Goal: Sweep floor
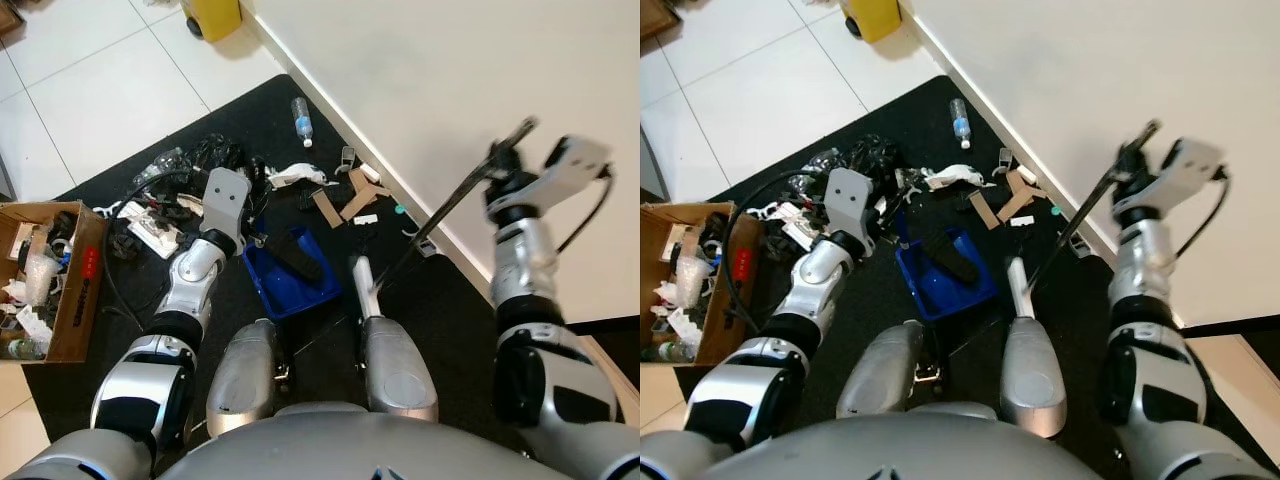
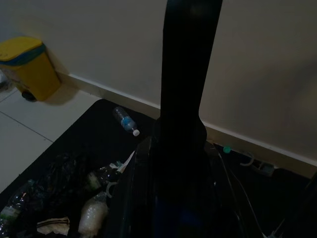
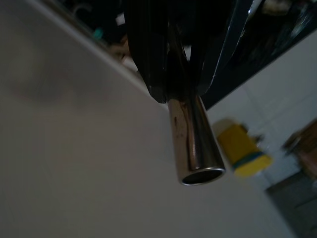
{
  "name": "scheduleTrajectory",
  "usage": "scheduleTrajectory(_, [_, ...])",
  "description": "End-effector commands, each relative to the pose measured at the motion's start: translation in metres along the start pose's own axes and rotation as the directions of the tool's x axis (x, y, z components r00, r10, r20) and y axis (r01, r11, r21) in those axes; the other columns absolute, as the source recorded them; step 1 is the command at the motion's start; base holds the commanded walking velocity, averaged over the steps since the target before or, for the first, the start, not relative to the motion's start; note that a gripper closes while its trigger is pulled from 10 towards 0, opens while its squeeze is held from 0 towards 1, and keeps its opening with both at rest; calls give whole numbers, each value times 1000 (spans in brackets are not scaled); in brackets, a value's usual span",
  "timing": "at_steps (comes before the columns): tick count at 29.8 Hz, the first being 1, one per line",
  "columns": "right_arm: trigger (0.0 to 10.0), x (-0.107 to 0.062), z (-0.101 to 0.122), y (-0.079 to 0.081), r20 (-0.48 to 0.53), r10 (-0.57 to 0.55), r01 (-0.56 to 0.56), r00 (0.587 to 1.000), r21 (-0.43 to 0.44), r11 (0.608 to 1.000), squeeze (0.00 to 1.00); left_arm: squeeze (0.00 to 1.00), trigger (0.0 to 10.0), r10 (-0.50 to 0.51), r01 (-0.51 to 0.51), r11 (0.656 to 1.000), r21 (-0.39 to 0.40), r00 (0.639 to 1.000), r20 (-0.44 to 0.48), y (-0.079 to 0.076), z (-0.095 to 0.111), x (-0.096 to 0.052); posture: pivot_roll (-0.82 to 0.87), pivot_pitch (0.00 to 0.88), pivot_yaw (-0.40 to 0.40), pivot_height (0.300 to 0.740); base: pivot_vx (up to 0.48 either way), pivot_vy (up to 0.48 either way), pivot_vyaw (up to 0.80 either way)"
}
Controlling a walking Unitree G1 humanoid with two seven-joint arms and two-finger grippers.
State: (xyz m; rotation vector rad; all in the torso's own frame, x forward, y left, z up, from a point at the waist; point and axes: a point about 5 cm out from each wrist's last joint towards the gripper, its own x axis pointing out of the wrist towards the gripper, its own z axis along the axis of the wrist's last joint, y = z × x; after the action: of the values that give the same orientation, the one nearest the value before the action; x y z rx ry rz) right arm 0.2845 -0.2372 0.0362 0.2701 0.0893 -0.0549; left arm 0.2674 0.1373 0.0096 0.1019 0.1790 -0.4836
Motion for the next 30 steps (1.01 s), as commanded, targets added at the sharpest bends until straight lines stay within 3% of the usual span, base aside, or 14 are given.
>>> scheduleTrajectory(1, [10000, -8, -21, 3, -92, 2, -2, 996, -1, 1000, 0, 0, 10000, -14, 8, 997, -82, 997, -80, -10, -17, -5, -30, 56, 20, 740, 0, 0, 0])
scheduleTrajectory(9, [10000, -11, -31, 11, -105, 2, -3, 994, -5, 1000, 0, 0, 10000, 50, -70, 984, -162, 990, -129, -5, -23, -11, -8, 45, 25, 740, 0, 0, 0])
scheduleTrajectory(16, [10000, -10, -32, 21, -89, 42, -44, 995, -15, 999, 0, 0, 10000, 77, -99, 986, -132, 984, -160, -3, -30, -18, -4, 39, 20, 740, 0, 0, 0])
scheduleTrajectory(30, [10000, -6, -28, 21, -74, 37, -39, 997, -17, 999, 0, 0, 10000, 127, -145, 981, -130, 983, -136, 0, -26, -19, 6, 39, 15, 740, 0, 0, 0])
